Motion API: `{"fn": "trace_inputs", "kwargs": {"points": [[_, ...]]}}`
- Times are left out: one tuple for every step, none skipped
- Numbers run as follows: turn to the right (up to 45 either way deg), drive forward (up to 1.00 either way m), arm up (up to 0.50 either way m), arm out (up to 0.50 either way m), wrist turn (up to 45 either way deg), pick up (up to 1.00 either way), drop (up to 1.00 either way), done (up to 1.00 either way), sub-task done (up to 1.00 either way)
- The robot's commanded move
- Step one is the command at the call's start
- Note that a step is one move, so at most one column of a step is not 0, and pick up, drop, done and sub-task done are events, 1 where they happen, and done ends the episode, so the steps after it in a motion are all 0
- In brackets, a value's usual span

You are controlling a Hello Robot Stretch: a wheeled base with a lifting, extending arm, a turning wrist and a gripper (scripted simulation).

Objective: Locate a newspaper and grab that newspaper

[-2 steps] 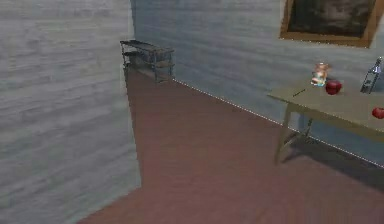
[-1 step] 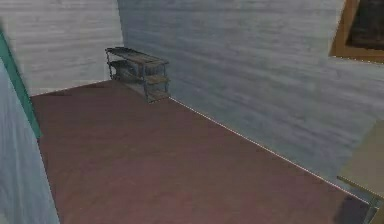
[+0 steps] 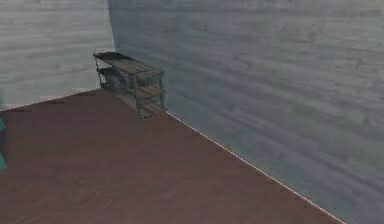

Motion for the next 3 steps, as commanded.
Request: {"fn": "trace_inputs", "kwargs": {"points": [[-36.0, 0.00, 0.00, 0.00, 0.0, 0.00, 0.00, 0.00, 0.00], [0.0, 1.00, 0.00, 0.00, 0.0, 0.00, 0.00, 0.00, 0.00], [-3.0, 0.00, 0.00, 0.00, 0.0, 0.00, 0.00, 0.00, 0.00]]}}
